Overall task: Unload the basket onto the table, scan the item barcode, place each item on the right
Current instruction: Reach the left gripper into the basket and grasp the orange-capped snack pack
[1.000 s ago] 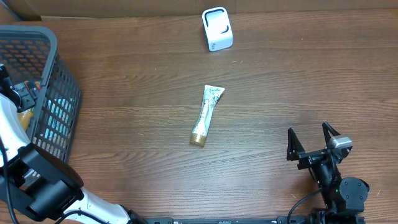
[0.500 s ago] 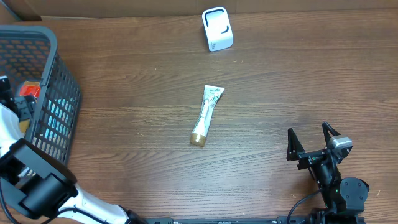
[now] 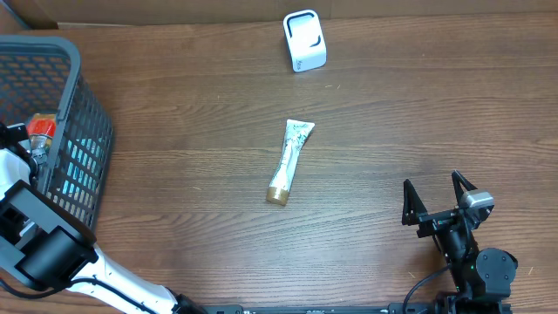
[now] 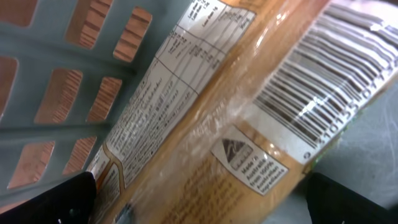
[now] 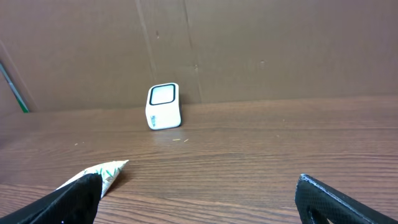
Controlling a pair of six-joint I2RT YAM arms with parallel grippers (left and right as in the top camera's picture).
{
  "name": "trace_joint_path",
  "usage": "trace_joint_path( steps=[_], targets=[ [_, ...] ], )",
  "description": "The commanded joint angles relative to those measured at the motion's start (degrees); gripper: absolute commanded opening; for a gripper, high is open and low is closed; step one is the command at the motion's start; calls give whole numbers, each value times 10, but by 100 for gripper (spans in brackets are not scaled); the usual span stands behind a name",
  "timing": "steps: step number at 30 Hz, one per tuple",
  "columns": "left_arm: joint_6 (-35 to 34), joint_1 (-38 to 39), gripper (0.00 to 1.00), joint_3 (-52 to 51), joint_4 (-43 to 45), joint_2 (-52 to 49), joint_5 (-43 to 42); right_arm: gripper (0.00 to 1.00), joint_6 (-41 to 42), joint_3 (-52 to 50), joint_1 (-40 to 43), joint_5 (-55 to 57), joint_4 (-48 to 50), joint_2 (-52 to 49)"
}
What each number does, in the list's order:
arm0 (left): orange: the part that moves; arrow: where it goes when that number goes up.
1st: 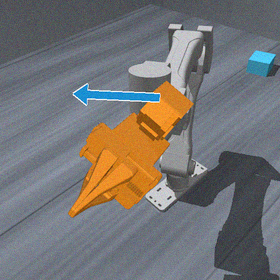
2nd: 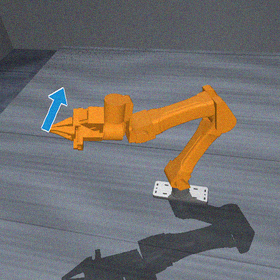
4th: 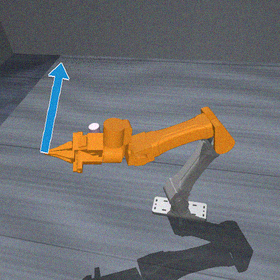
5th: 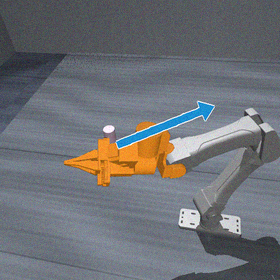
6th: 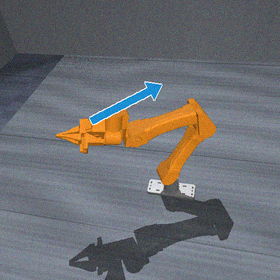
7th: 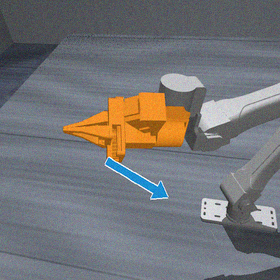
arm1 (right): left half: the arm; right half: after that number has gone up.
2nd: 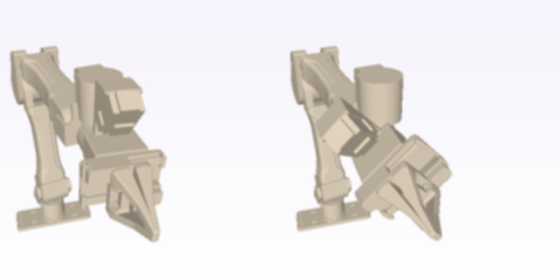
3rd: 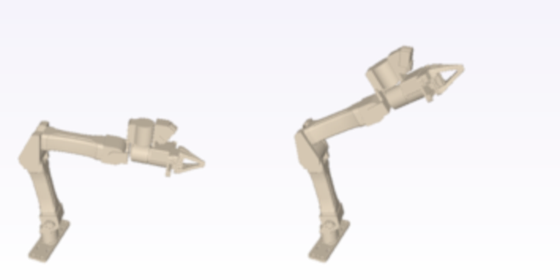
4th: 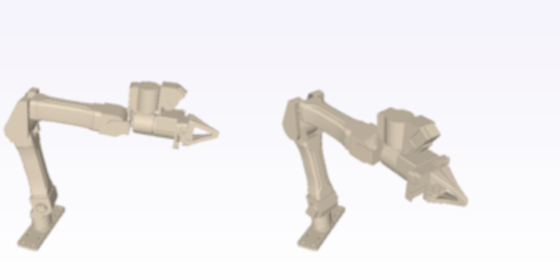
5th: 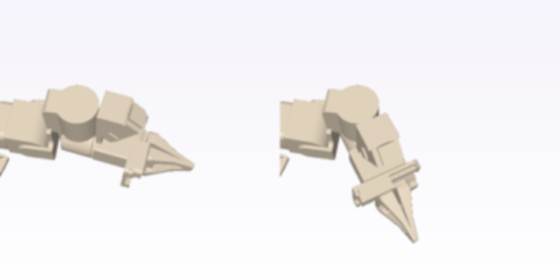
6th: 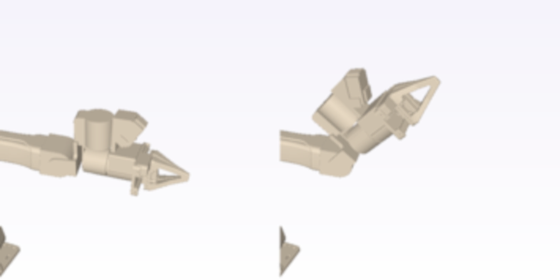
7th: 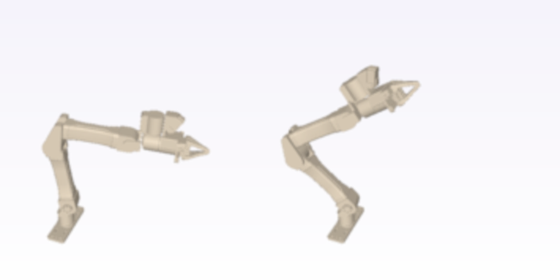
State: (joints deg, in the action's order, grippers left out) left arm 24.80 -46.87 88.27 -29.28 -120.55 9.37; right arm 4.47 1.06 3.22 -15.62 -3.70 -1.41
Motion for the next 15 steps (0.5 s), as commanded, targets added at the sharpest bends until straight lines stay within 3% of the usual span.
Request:
trace_joint_path(
  steps=[1,3,5,7,9,15],
  targets=[
    [4,-1,96,-12,-19,-63,-7,100,0,-5,-3,5,3,1],
    [-2,0,86,-12,-21,-69,-17,100,0,-5,-3,5,3,1],
    [-2,0,62,-12,-22,-69,-34,100,0,-5,-3,5,3,1],
    [-2,0,30,-12,-21,-69,-53,100,0,-5,-3,5,3,1],
    [-2,0,8,-12,-21,-69,-64,100,0,-5,-3,5,3,1],
    [-13,1,4,1,-31,-60,-106,100,0,-5,-3,5,3,1]
  ],
)
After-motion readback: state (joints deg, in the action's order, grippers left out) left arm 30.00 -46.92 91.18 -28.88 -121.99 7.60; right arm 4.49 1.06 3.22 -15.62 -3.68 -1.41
